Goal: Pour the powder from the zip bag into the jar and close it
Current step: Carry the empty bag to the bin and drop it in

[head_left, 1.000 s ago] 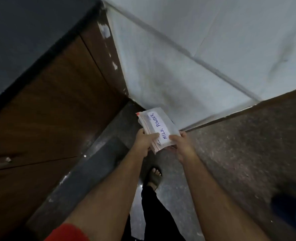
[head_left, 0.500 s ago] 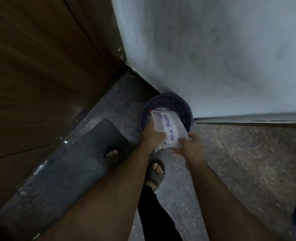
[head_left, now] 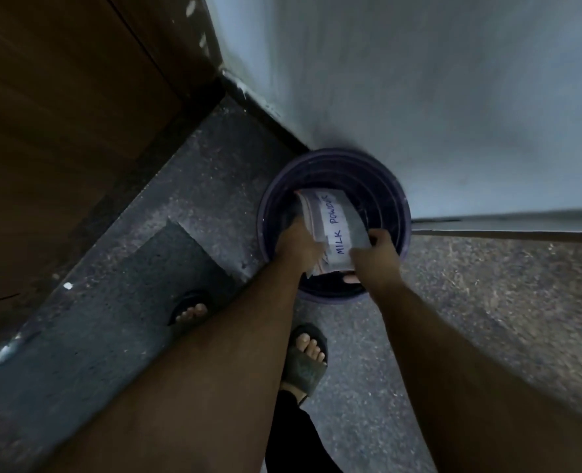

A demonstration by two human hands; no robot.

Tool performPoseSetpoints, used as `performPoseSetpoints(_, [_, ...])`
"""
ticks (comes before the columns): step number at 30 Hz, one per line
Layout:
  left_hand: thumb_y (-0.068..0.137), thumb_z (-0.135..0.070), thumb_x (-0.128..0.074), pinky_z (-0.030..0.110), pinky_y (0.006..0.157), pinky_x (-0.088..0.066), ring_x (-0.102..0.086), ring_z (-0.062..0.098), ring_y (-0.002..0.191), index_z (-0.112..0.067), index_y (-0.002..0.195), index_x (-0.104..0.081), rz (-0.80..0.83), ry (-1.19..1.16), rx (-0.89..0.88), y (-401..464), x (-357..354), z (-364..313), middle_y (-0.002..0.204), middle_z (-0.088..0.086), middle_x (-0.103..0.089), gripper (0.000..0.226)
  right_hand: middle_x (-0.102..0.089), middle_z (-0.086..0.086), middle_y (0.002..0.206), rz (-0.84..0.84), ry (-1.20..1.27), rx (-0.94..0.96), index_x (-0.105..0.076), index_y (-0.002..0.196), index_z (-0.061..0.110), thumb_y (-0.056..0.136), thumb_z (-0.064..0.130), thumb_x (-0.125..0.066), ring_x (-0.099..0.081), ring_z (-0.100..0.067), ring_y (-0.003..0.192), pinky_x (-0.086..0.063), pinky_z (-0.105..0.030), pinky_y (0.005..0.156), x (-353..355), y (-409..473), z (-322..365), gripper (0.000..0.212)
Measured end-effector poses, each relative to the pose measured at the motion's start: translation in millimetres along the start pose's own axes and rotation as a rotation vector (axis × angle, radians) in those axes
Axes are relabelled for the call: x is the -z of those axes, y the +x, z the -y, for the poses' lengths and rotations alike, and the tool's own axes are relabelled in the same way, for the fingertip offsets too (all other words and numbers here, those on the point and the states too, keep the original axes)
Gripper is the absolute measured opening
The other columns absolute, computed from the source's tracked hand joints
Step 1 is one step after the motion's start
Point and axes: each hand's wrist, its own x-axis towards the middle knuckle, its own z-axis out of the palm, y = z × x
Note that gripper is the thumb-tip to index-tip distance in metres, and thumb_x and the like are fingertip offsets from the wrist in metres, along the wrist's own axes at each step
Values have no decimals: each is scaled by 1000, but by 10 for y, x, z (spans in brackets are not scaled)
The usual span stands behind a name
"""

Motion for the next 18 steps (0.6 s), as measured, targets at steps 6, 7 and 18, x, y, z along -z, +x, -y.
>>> performPoseSetpoints(6, [92,-23,-69,44,104,-47,-52,36,129,-6,148,-39,40,173,28,10,-84,101,142,20,-54,67,-59,-26,131,13,-447,64,-45,141,3,94,9,-59,-63,-46,110,-57,-53,91,-47,92,-30,50])
performPoseSetpoints(7, [93,-22,-67,44,103,-48,-54,36,126,-7,146,-42,38,209,11,-56,-77,83,140,20,-56,60,-61,-25,128,12,-525,81,-49,136,1,94,12,-60,-64,-44,110,-56,-48,92,-31,27,17,45])
performPoseSetpoints(18, [96,-22,-60,41,107,-43,-52,30,127,-9,143,-49,-4,451,-241,-1720,726,-654,140,15,-55,49,-66,-23,121,67,-781,343,-65,122,5,94,17,-58,-64,-39,108,-53,-41,88,675,-1484,885,32])
